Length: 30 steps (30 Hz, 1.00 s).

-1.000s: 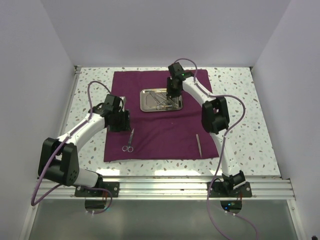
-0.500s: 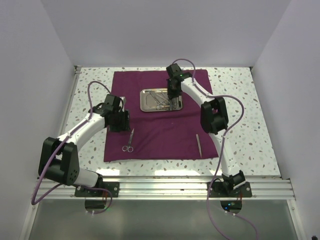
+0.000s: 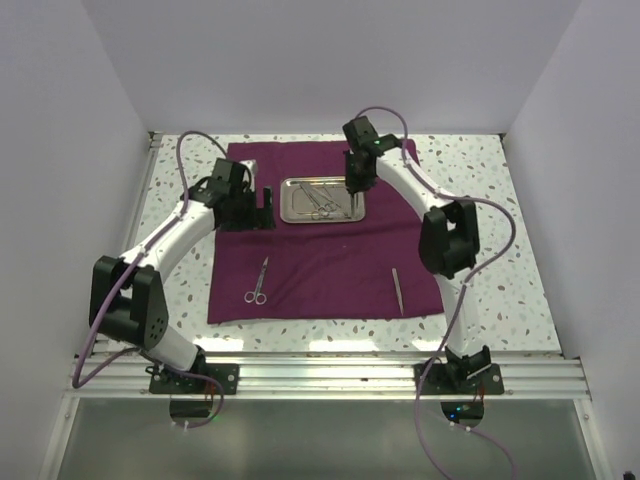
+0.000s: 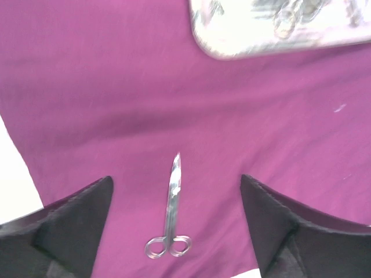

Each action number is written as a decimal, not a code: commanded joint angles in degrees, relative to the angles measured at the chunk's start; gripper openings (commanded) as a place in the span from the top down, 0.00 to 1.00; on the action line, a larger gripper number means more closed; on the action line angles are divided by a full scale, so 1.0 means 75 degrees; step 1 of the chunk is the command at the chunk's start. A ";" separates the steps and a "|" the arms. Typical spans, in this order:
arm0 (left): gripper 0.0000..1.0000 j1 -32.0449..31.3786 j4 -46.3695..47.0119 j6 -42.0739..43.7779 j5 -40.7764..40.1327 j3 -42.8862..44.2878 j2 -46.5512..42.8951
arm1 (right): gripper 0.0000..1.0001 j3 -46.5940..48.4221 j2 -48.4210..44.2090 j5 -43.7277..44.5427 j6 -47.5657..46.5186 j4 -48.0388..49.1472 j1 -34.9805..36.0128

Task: Open and lay out the surgical kit
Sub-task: Pick up the medical item from the container, then place the medical item in the surgical kit.

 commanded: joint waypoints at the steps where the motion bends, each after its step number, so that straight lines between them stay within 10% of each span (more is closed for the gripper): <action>1: 0.00 0.0043 0.0436 0.0081 0.0310 0.0770 0.0455 | 1.00 -0.1207 -0.2074 0.0144 0.0035 0.0156 -0.0042; 11: 0.00 -0.0016 0.1316 -0.0364 0.1883 0.2864 0.2528 | 1.00 -0.7312 -0.5312 0.0343 0.0527 0.1235 -0.0030; 23: 0.04 -0.0801 0.0156 -0.0587 0.0454 0.5892 0.5025 | 1.00 -0.8968 -0.5889 0.0215 0.0914 0.1341 -0.0018; 30: 0.08 -0.1023 0.0156 -0.0775 -0.0016 0.5939 0.5424 | 0.17 -0.8841 -0.6358 0.0448 0.0879 0.0803 -0.0030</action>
